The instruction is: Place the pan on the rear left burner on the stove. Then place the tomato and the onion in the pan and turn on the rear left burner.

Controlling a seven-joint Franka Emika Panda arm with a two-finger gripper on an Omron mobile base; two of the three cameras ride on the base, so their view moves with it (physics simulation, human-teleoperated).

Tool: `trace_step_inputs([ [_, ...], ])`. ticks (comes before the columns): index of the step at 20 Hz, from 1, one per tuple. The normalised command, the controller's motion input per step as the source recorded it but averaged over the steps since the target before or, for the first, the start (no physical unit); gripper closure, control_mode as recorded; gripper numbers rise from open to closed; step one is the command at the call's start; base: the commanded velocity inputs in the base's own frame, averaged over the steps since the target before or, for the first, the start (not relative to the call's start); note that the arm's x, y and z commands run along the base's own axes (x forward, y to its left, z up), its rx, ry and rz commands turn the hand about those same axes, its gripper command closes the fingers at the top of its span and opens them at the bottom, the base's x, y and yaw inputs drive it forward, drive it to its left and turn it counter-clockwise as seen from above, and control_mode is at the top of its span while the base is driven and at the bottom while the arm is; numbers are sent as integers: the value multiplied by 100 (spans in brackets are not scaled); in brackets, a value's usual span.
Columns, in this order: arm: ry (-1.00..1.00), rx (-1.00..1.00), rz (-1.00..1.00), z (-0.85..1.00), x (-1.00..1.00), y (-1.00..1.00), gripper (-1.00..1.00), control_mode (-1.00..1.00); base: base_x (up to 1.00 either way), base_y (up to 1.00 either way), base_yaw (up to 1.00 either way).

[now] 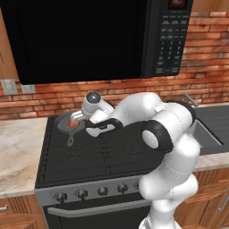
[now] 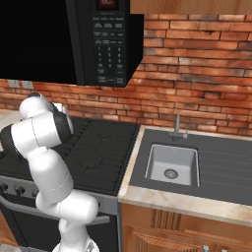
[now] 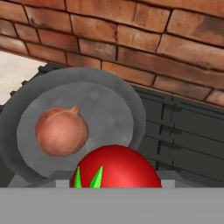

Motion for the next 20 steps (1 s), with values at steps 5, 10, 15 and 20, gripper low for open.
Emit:
trace_step_inputs([
  [5,0,0,0,-9,10,0,100,-100,0,0,0],
  [10,0,0,0,-5,7,0,100,-100,0,0,0],
  [15,0,0,0,-4,4,0,100,-100,0,0,0],
  [20,2,0,0,-9,8,0,100,-100,0,0,0],
])
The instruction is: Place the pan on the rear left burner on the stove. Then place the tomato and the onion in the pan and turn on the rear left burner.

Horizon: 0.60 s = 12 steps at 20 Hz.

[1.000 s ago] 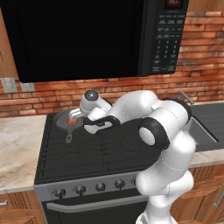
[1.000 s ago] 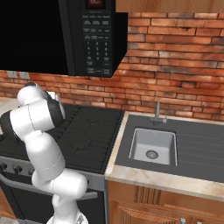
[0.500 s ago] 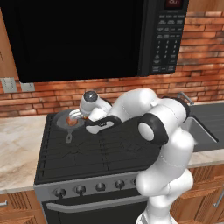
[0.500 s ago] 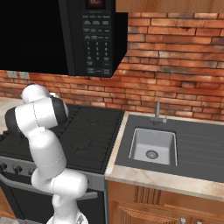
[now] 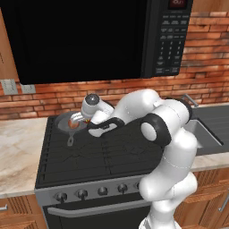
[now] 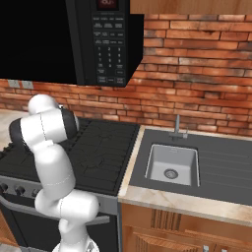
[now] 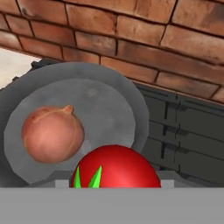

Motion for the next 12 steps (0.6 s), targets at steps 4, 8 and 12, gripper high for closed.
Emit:
trace_step_inputs([
  [4,2,0,0,-10,7,0,100,-100,0,0,0],
  [8,1,0,0,-9,4,0,100,-100,0,0,0],
  [12,1,0,0,-10,7,0,100,-100,0,0,0],
])
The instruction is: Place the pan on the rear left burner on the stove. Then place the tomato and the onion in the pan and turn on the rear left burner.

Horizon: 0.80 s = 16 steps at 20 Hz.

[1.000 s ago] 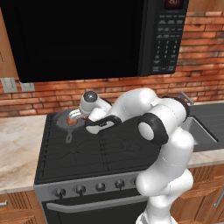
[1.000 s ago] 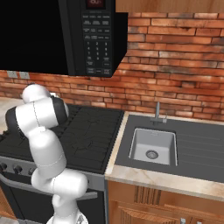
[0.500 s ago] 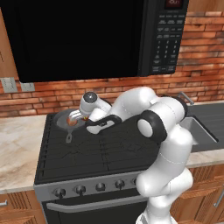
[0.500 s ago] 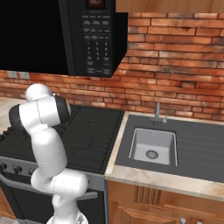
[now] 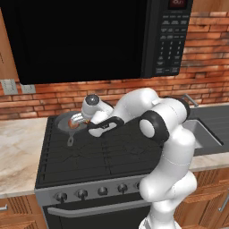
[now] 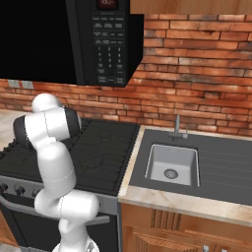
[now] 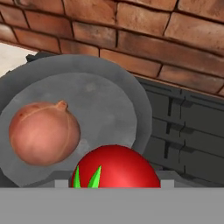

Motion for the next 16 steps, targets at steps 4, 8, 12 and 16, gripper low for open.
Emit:
trace_step_inputs([
  [4,1,0,0,-7,11,0,-100,-100,0,0,0],
  [8,1,0,0,-3,8,0,-100,-100,0,0,0],
  [12,0,0,0,0,2,0,-100,-100,0,0,0],
  [16,0,0,0,0,0,0,-100,-100,0,0,0],
])
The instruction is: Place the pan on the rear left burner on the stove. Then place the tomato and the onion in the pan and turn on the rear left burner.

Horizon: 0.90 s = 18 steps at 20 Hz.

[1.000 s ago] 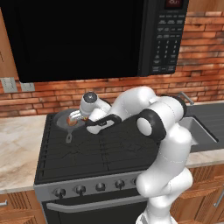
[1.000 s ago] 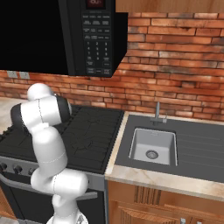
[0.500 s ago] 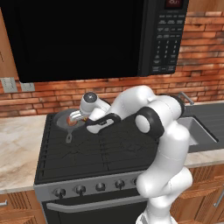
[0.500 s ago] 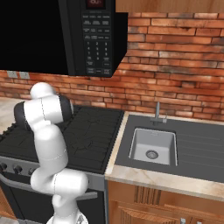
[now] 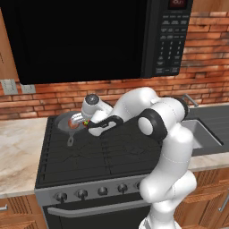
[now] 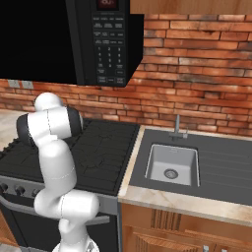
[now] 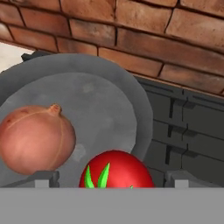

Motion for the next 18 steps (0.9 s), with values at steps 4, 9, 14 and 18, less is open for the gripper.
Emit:
trace_step_inputs([
  [4,0,0,0,0,0,0,-100,-100,0,0,0],
  [9,0,0,0,0,0,0,-100,-100,0,0,0],
  [14,-4,0,0,10,0,0,-100,-100,0,0,0],
  [18,-9,0,0,25,0,0,-100,-100,0,0,0],
])
